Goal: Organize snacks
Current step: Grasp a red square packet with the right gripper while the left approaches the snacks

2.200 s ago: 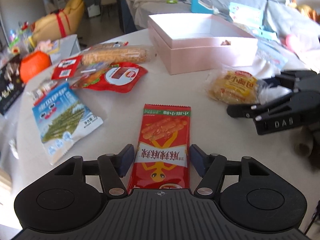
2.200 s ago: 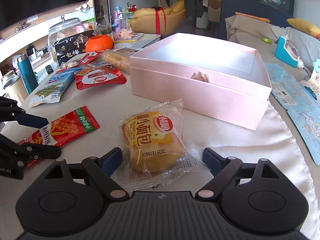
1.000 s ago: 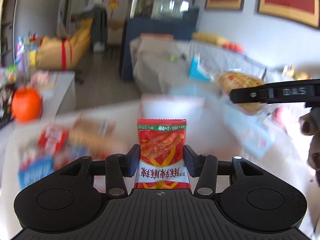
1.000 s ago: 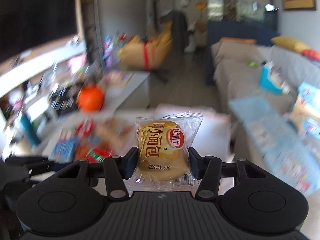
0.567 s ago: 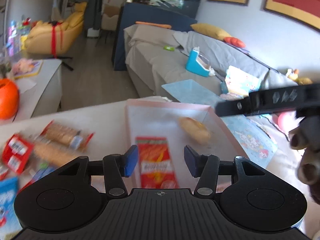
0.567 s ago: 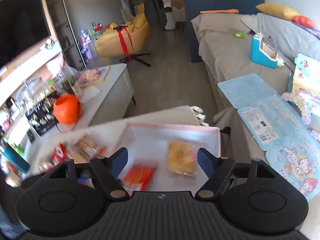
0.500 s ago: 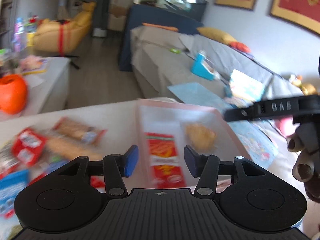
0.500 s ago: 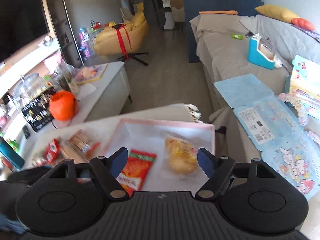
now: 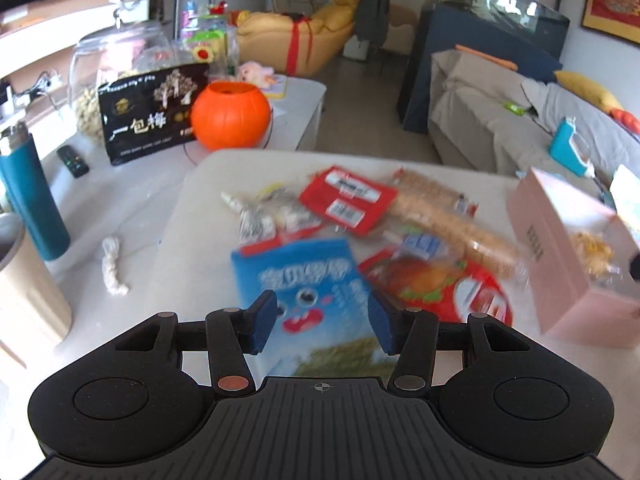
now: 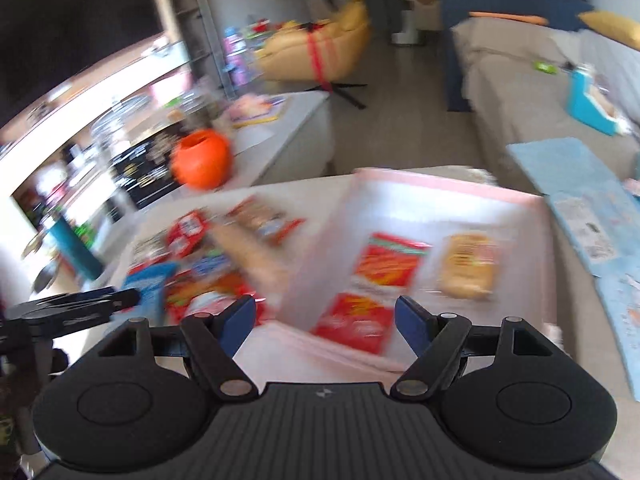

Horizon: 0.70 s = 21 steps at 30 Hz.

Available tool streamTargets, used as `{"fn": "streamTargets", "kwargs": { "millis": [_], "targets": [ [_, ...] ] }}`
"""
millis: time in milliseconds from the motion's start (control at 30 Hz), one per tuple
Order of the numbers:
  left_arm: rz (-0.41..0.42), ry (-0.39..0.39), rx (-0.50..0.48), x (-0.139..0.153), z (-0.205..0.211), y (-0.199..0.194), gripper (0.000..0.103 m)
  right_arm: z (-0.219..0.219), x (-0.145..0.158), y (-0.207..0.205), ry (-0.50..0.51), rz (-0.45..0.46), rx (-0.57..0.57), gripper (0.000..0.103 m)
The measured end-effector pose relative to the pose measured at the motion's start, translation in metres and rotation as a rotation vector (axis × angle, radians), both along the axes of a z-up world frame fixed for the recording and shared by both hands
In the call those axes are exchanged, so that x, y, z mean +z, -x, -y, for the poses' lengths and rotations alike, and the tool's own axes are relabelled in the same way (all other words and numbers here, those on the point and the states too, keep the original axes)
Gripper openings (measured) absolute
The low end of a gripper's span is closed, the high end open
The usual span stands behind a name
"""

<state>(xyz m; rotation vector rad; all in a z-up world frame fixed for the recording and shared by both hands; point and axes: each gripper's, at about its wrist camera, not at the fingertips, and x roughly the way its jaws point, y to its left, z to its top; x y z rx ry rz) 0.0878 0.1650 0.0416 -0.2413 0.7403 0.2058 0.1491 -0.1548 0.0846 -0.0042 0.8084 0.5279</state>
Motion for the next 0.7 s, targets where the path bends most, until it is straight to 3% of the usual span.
{"fn": "streamTargets", "kwargs": {
  "millis": [67, 167, 200, 367, 533, 600, 700],
  "targets": [
    [-0.016, -0.009, -0.023, -0.006, -0.003, 0.001, 0.056, -0.025, 0.001, 0.005, 0.009, 0.009, 0.058, 0.077],
    [0.001, -0.117, -0.024, -0.015, -0.010, 0.010, 0.058, -0.062, -0.002, 0.011, 0.041, 0.031, 0.121, 0.077],
    [0.008, -0.120, -0.012, -0.017, -0.015, 0.012, 0.059, -0.073, -0.004, 0.012, 0.050, 0.032, 0.139, 0.077],
    [0.078, 0.068, -0.014, -0.017, -0.052, 0.017, 0.055, -0.118, -0.018, -0.005, 0.096, 0.025, 0.190, 0.077],
    [0.149, 0.161, 0.067, -0.003, -0.084, -0.006, 0.055, -0.149, -0.031, -0.040, 0.136, 0.001, 0.155, 0.077],
    [0.110, 0.132, 0.062, -0.003, -0.088, -0.033, 0.055, -0.158, -0.036, -0.042, 0.136, 0.001, 0.165, 0.077],
    [-0.031, 0.072, 0.027, -0.020, -0.084, -0.077, 0.060, -0.170, -0.042, -0.041, 0.145, -0.018, 0.204, 0.077]
  ]
}}
